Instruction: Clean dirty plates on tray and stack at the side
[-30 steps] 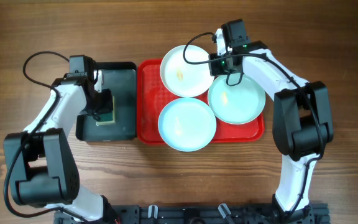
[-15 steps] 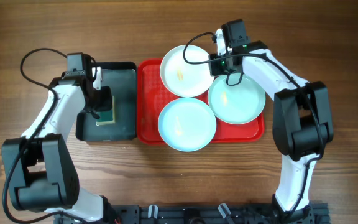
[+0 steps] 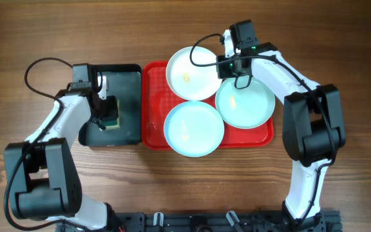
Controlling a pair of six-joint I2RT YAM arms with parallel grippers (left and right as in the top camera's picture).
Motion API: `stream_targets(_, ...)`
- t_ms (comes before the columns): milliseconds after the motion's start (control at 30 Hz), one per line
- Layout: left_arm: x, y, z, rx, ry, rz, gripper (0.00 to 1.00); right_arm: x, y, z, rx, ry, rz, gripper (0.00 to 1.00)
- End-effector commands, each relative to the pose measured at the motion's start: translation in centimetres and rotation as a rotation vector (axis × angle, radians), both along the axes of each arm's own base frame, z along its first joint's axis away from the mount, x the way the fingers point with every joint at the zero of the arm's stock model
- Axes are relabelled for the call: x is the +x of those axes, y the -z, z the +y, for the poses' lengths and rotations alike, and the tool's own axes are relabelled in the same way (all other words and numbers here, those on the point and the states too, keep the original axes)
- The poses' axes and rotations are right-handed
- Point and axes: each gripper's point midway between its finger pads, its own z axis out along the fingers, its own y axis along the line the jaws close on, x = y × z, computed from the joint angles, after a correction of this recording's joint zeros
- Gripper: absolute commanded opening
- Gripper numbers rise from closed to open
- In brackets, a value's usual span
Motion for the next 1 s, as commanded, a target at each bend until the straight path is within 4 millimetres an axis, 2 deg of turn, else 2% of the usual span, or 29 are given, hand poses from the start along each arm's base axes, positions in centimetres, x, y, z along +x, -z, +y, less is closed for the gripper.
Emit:
stream_targets(0, -1.4, 1.3, -0.4, -0.02, 0.004, 0.044, 0.34, -0.4, 1.2, -0.3, -0.019, 0.009, 0.022, 0.06)
stream_targets(33, -1.5, 1.7, -0.4, -0.02, 0.004, 0.049, 0.31, -0.4, 1.2, -0.3, -0.019, 0.009, 0.022, 0.06)
stream_targets(67, -1.6, 1.9, -0.5, -0.028, 0.005, 0.058, 0.21, -0.4, 1.2, -0.3, -0.018, 0.009, 0.022, 0.06)
stream_targets(167, -1.5, 1.9, -0.8, -0.047, 0.009, 0.057, 0.04, -0.4, 1.2, -0.3, -0.018, 0.009, 0.022, 0.07)
stream_targets(267, -1.4, 1.8, -0.9, -0.049, 0.01, 0.051, 0.04, -0.4, 1.2, -0.3, -0.018, 0.009, 0.022, 0.06)
stream_targets(333, -0.5, 0.2, -0.8, -0.047, 0.01, 0.016, 0.04, -0.4, 1.2, -0.3, -0.018, 0.009, 0.022, 0.06)
stream_targets(433, 1.5, -4.1, -0.6, -0.044, -0.02, -0.109, 0.04, -0.4, 1.2, -0.3, -0.018, 0.009, 0.022, 0.05)
stream_targets(467, 2.3, -6.2, -0.5, -0.052, -0.059, -0.18, 0.04, -0.4, 1.2, -0.3, -0.019, 0.009, 0.022, 0.05)
stream_targets(567, 2.7, -10.9, -0.5, -0.072, -0.115, -0.322, 0.04, -0.4, 1.2, -0.3, -0.019, 0.009, 0.023, 0.04)
stream_targets(600, 2.6, -11.6, -0.5, -0.073, -0.114, -0.339, 0.04, -0.4, 1.2, -0.3, -0.019, 0.009, 0.023, 0.04)
stream_targets(667, 2.4, -12.1, -0.6, -0.075, -0.113, -0.348, 0.04, -0.4, 1.2, -0.3, -0.019, 0.009, 0.025, 0.04)
stream_targets(833, 2.2, -11.9, -0.6, -0.075, -0.113, -0.338, 0.04, -0.9, 1.0, 0.8, 0.042, -0.028, 0.041, 0.04)
stream_targets(967, 2.2, -12.0, -0.6, -0.075, -0.113, -0.341, 0.04, -1.0, 1.0, 0.9, 0.047, -0.033, 0.047, 0.04)
